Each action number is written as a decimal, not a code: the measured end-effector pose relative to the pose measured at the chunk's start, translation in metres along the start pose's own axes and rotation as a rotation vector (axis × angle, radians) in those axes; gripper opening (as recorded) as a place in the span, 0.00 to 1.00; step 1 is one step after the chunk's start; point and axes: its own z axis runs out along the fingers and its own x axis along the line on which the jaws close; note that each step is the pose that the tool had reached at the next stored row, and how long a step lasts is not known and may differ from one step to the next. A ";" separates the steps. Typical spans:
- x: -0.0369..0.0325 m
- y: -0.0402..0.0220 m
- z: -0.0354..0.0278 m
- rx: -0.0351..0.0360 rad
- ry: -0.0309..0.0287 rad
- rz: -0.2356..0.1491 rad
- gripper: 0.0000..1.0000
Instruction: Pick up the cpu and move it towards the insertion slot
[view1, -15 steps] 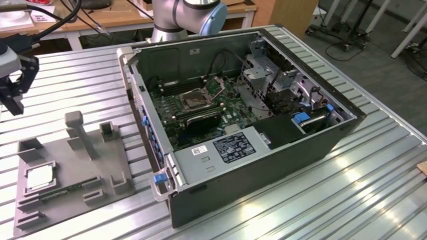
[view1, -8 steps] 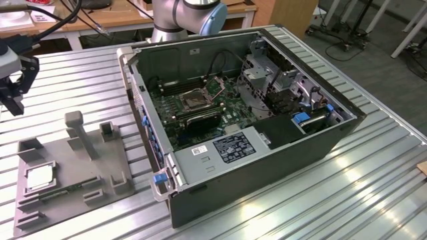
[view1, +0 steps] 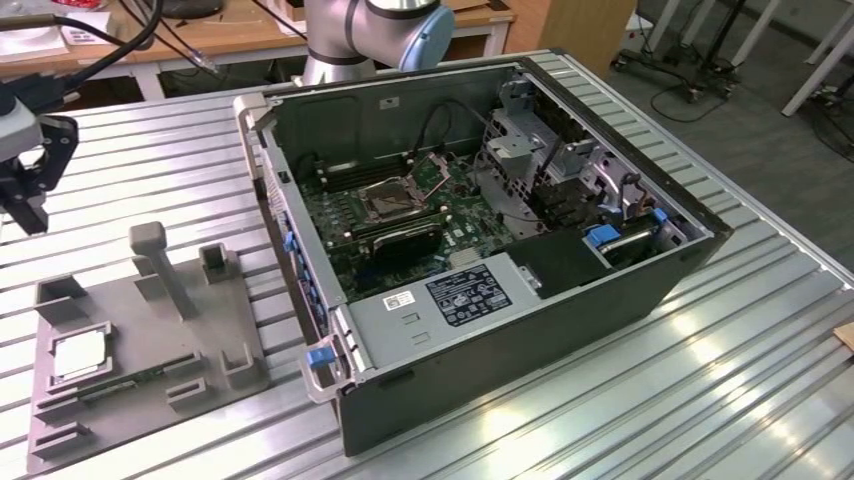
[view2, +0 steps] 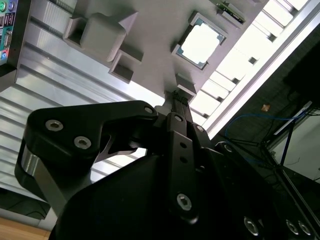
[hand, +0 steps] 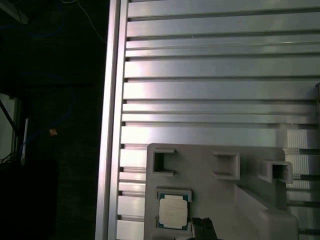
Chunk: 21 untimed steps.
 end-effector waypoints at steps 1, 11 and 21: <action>0.0006 0.0000 0.0004 0.0000 -0.0002 0.000 0.10; 0.0053 -0.0002 0.0070 0.0002 -0.0010 0.000 0.10; 0.0054 -0.0004 0.0118 0.0000 -0.0014 0.000 0.10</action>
